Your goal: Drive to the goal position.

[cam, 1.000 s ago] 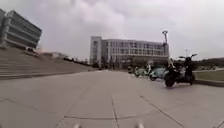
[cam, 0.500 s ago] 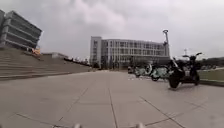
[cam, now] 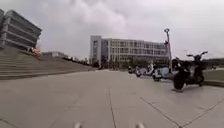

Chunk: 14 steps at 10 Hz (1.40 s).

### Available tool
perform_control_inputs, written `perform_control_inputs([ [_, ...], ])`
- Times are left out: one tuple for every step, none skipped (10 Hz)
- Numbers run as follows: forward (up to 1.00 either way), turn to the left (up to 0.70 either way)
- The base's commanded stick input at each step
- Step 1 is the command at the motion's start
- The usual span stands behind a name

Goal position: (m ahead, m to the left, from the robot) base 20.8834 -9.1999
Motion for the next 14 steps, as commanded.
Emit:
perform_control_inputs([
  [0.5,0.23],
  [0.5,0.17],
  [0.5,0.04],
  [0.5,0.0],
  [0.5,0.0],
  [0.5,0.0],
  [0.5,0.0],
  [0.5,0.0],
  [0.5,0.0],
  [0.5,0.0],
  [0.5,0.0],
  [0.5,0.03],
  [0.5,0.15],
  [0.5,0.24],
])
